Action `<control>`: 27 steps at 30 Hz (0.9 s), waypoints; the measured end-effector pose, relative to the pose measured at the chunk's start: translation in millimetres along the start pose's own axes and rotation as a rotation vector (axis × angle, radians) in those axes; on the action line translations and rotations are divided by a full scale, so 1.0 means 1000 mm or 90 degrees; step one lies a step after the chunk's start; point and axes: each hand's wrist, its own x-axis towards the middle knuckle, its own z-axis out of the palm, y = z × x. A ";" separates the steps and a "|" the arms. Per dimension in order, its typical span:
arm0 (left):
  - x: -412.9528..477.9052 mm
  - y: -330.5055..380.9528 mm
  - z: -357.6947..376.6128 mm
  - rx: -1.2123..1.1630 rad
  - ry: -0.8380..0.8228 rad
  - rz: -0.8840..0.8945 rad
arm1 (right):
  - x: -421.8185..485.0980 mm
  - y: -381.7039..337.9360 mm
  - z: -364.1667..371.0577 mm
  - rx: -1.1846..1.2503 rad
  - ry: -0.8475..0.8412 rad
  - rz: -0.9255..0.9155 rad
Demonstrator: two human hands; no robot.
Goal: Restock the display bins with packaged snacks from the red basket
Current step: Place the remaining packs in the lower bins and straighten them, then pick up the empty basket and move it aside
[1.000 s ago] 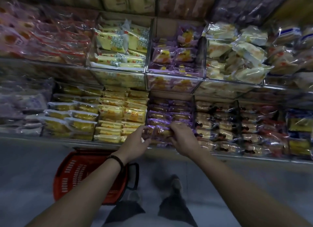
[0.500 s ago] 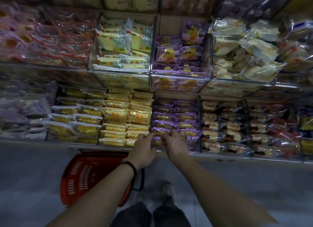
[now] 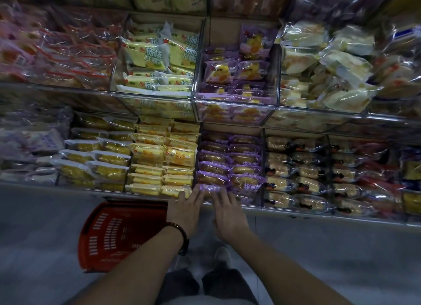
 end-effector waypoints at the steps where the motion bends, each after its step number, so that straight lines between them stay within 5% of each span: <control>1: 0.002 0.002 -0.001 0.001 -0.009 -0.008 | 0.001 0.002 -0.001 0.001 -0.016 -0.008; 7: 0.001 0.004 -0.011 -0.123 0.029 -0.001 | 0.000 0.014 -0.014 0.044 -0.031 -0.036; 11: -0.027 -0.009 0.009 -0.329 0.171 -0.021 | -0.028 0.012 -0.004 0.065 0.105 0.022; 15: -0.060 -0.022 0.040 -0.397 0.176 -0.094 | -0.057 -0.003 0.023 0.152 0.165 0.004; 22: -0.111 -0.068 0.126 -0.448 -0.060 -0.176 | -0.064 -0.052 0.060 0.313 -0.188 0.048; 27: -0.151 -0.126 0.186 -0.503 -0.135 -0.169 | -0.048 -0.114 0.103 0.362 -0.197 0.102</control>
